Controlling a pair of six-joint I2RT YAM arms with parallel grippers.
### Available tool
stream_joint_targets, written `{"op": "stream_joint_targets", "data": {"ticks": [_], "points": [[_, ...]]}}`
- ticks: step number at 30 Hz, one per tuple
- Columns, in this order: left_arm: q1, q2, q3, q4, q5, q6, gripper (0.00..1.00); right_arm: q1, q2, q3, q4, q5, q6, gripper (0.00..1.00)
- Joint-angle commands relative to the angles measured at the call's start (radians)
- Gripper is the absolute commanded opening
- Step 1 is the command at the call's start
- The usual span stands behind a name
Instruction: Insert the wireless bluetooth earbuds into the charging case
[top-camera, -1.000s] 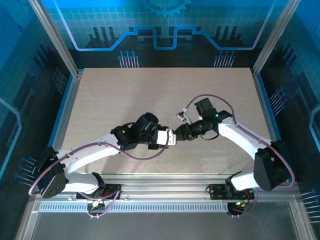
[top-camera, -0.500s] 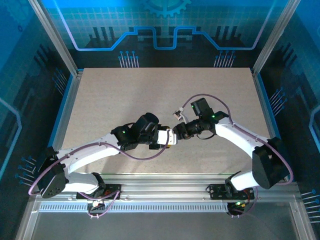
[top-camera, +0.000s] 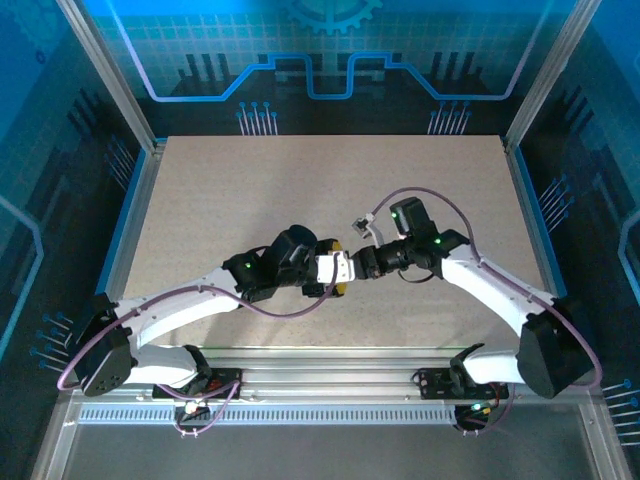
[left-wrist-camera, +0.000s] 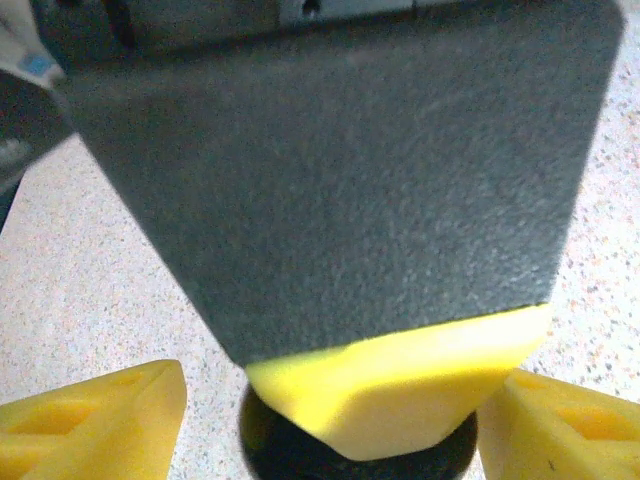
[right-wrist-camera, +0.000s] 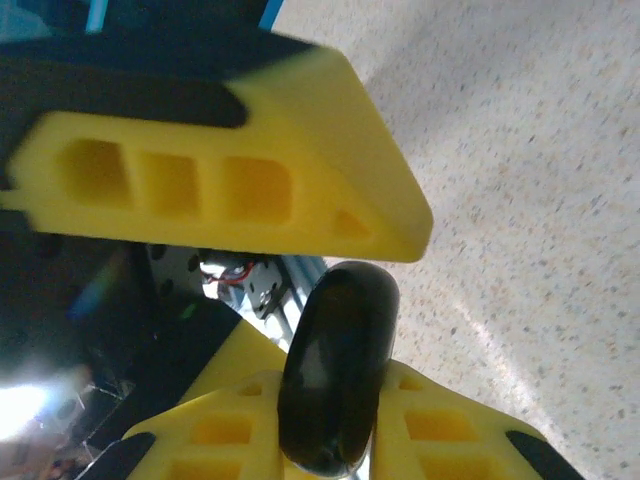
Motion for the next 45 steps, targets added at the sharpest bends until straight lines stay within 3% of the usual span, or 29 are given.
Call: {"op": "stream_joint_targets", "data": {"ticks": [1, 7, 28, 34, 39, 45], "points": [[0.027, -0.029, -0.019, 0.076, 0.023, -0.102, 0.75, -0.016, -0.054, -0.041, 0.059, 0.067, -0.024, 0.21], [0.079, -0.096, -0.061, 0.143, 0.103, -0.223, 0.78, -0.033, -0.138, -0.097, 0.155, 0.136, -0.071, 0.2], [0.237, -0.277, -0.218, 0.301, 0.335, -0.498, 0.75, -0.074, -0.254, -0.169, 0.352, 0.142, -0.292, 0.21], [0.279, -0.268, -0.227, 0.31, 0.436, -0.519, 0.74, -0.082, -0.264, -0.175, 0.38, 0.107, -0.411, 0.22], [0.288, -0.263, -0.274, 0.418, 0.466, -0.508, 0.71, -0.083, -0.282, -0.181, 0.38, 0.049, -0.541, 0.23], [0.287, -0.239, -0.275, 0.429, 0.572, -0.444, 0.68, -0.085, -0.32, -0.211, 0.373, -0.061, -0.689, 0.24]]}}
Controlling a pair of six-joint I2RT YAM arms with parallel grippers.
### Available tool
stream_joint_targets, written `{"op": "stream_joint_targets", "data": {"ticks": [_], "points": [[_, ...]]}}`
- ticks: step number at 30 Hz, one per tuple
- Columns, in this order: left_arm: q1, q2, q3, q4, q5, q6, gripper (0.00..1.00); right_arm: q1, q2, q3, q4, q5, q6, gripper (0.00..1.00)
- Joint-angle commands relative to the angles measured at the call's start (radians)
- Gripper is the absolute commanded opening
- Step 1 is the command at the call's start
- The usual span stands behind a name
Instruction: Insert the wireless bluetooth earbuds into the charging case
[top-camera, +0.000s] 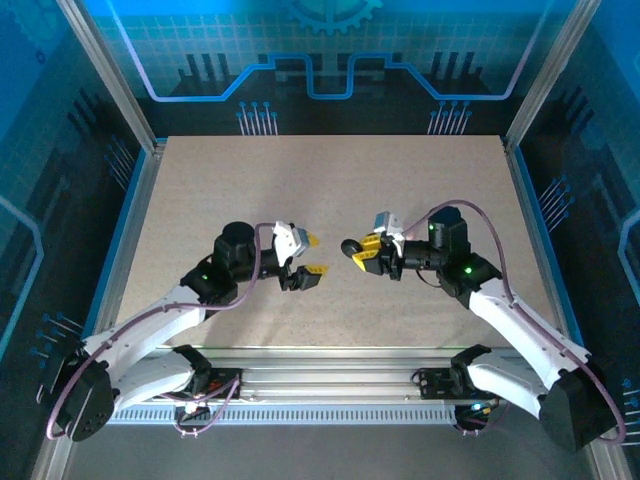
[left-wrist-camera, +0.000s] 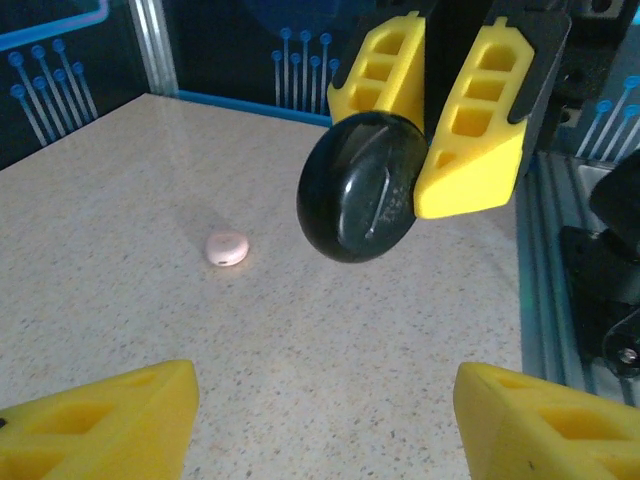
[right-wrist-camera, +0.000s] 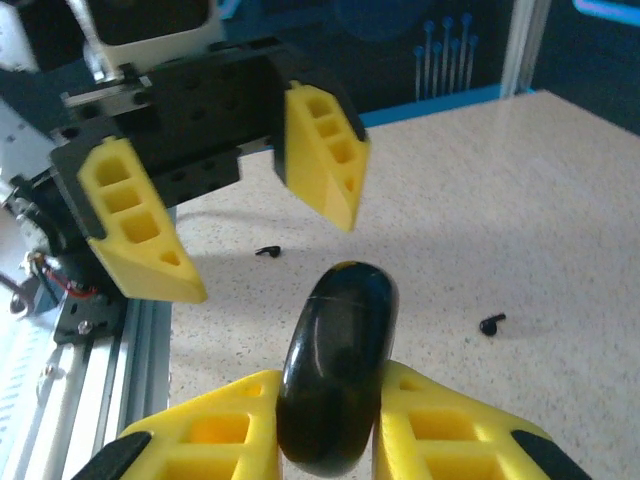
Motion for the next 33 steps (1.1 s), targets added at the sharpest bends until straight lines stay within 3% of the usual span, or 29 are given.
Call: {"op": "stream_joint_targets", "data": {"ticks": [1, 13, 33], "points": [[0.007, 0.019, 0.002, 0.048, 0.116, 0.056, 0.68, -0.011, -0.031, -0.025, 0.016, -0.117, -0.147, 0.24], [-0.004, 0.066, 0.028, 0.084, 0.261, 0.134, 0.6, 0.011, -0.003, 0.017, -0.105, -0.259, -0.322, 0.23], [-0.029, 0.12, 0.092, 0.003, 0.345, 0.158, 0.39, 0.053, 0.094, 0.093, -0.157, -0.261, -0.387, 0.22]]}}
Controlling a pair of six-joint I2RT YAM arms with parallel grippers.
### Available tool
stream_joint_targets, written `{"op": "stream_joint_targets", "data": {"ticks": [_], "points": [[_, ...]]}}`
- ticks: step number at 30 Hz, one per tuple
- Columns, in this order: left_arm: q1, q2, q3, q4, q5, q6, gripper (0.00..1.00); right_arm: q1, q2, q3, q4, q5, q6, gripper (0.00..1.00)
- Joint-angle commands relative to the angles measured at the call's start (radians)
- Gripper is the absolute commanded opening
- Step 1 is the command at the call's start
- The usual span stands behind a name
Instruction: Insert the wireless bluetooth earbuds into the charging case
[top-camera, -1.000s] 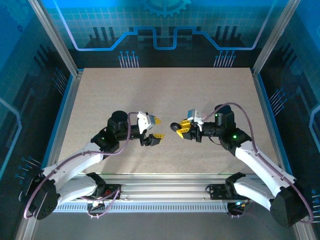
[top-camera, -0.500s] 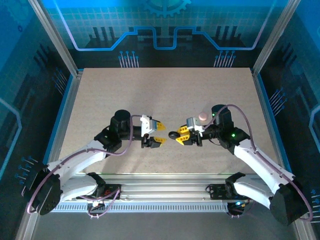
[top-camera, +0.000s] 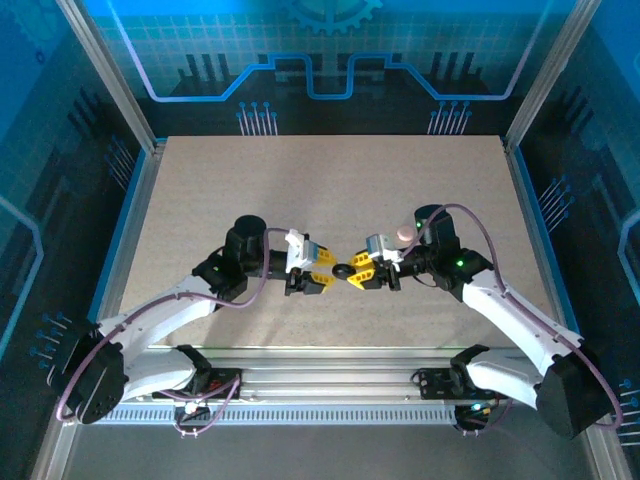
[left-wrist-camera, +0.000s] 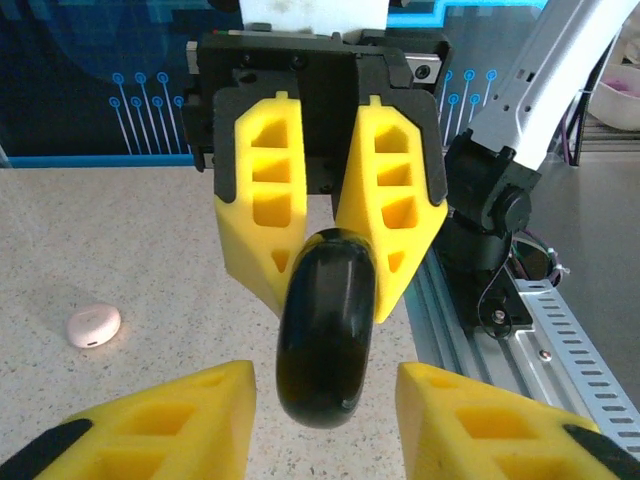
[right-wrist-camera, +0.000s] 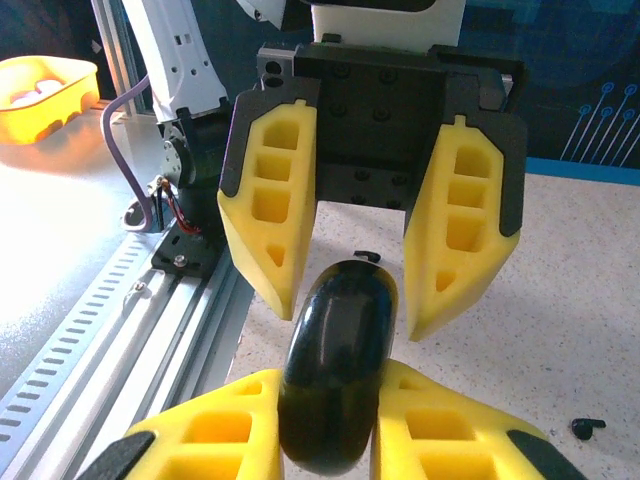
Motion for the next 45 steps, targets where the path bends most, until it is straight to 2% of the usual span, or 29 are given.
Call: {"op": "stream_joint_targets", "data": {"ticks": [1, 6, 16, 17, 21, 24, 27, 31, 38, 45], "points": [[-0.008, 0.013, 0.037, -0.021, 0.048, 0.029, 0.35, 0.016, 0.01, 0.043, -0.014, -0.025, -0.023, 0.22], [-0.012, 0.023, 0.048, -0.043, 0.055, 0.032, 0.3, 0.02, 0.022, 0.05, -0.01, -0.025, -0.024, 0.22], [-0.017, 0.025, 0.077, -0.143, 0.03, 0.078, 0.1, 0.021, 0.029, 0.054, -0.008, 0.013, -0.026, 0.24], [-0.016, 0.023, 0.083, -0.16, 0.022, 0.085, 0.09, 0.021, 0.026, 0.053, -0.008, 0.024, -0.022, 0.26], [-0.019, 0.013, 0.111, -0.252, -0.061, 0.116, 0.08, 0.02, -0.002, 0.058, -0.049, 0.121, -0.005, 0.48], [-0.025, 0.0, 0.141, -0.353, -0.167, 0.154, 0.08, 0.024, -0.043, 0.073, -0.11, 0.233, 0.001, 0.54], [-0.043, -0.004, 0.18, -0.463, -0.277, 0.206, 0.08, 0.036, -0.077, 0.087, -0.162, 0.33, -0.006, 0.55], [-0.063, 0.003, 0.223, -0.558, -0.362, 0.241, 0.08, 0.061, -0.086, 0.112, -0.208, 0.385, -0.02, 0.56], [-0.075, 0.007, 0.237, -0.584, -0.392, 0.252, 0.08, 0.118, -0.022, 0.167, -0.226, 0.412, -0.036, 0.56], [-0.079, 0.01, 0.239, -0.579, -0.393, 0.251, 0.08, 0.152, 0.053, 0.202, -0.225, 0.381, -0.047, 0.55]]}}
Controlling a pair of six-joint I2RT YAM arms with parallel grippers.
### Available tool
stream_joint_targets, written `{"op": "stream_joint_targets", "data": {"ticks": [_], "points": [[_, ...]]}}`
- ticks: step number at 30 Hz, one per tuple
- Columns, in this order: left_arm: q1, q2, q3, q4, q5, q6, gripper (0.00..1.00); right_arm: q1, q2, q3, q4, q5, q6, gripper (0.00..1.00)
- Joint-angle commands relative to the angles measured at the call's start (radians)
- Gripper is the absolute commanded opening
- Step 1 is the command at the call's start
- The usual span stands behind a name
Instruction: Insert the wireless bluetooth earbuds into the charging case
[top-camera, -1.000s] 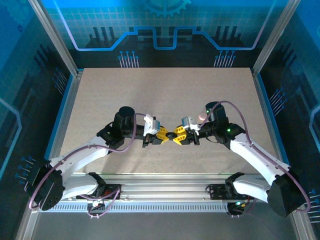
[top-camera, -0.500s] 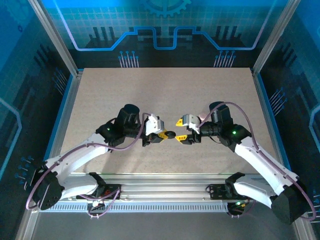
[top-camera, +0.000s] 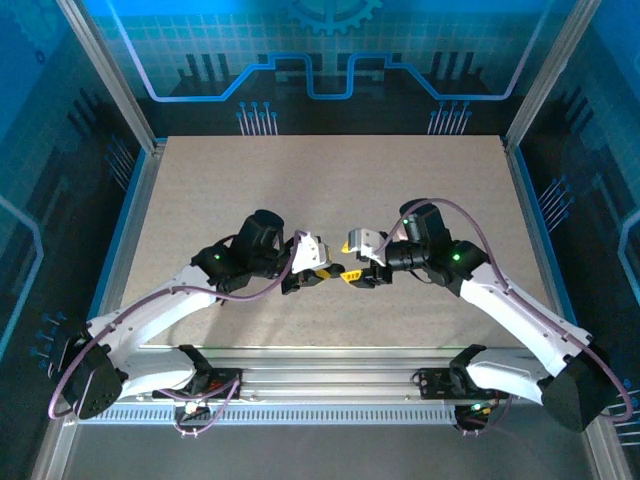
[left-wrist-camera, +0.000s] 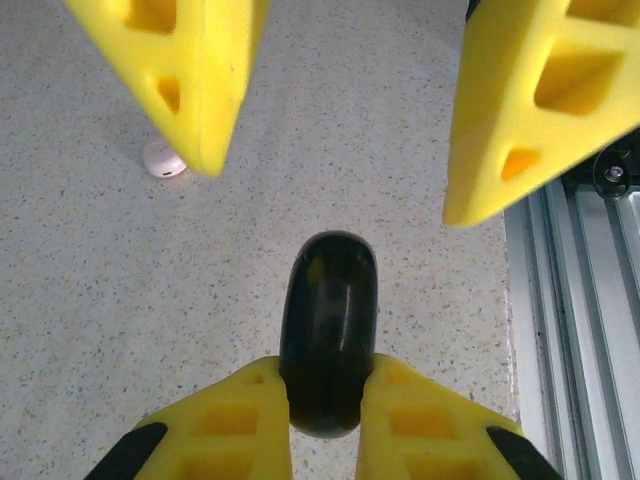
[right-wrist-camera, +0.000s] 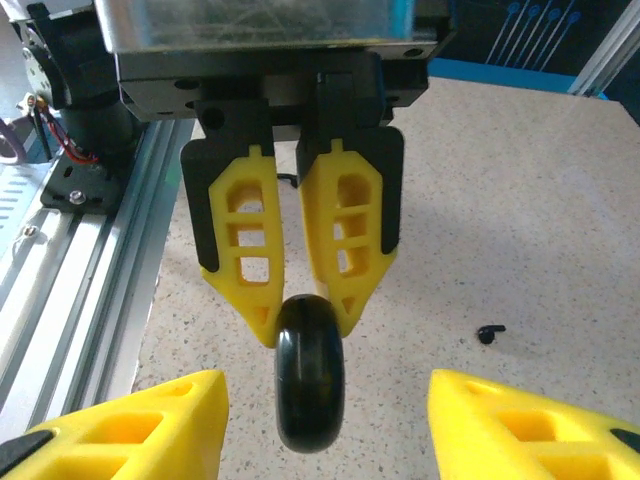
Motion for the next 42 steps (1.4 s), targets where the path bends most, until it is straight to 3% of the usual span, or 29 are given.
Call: {"op": "stream_joint_targets", "data": {"ticks": [1, 19, 25, 27, 31, 33, 42], "points": [[-0.01, -0.005, 0.033, -0.022, -0.008, 0.02, 0.08, 0.023, 0.032, 0.042, -0.031, -0.014, -0.02, 0.55], [-0.01, -0.018, 0.025, 0.008, -0.008, 0.006, 0.09, 0.029, 0.106, 0.06, -0.037, -0.04, -0.041, 0.4], [-0.01, -0.023, 0.019, 0.024, -0.009, 0.0, 0.1, 0.028, 0.104, 0.056, -0.037, -0.039, -0.049, 0.23], [-0.011, -0.03, 0.005, 0.052, -0.017, -0.009, 0.17, 0.022, 0.096, 0.048, -0.022, -0.044, -0.045, 0.21], [0.006, -0.06, -0.065, 0.197, -0.012, -0.069, 0.49, -0.029, 0.05, -0.003, 0.061, -0.115, 0.007, 0.19], [0.027, -0.08, -0.117, 0.299, 0.031, -0.113, 0.56, -0.062, 0.018, -0.04, 0.128, -0.164, 0.048, 0.19], [0.067, -0.089, -0.291, 0.746, 0.174, -0.266, 0.61, -0.174, -0.084, -0.188, 0.426, -0.344, 0.264, 0.19]]}}
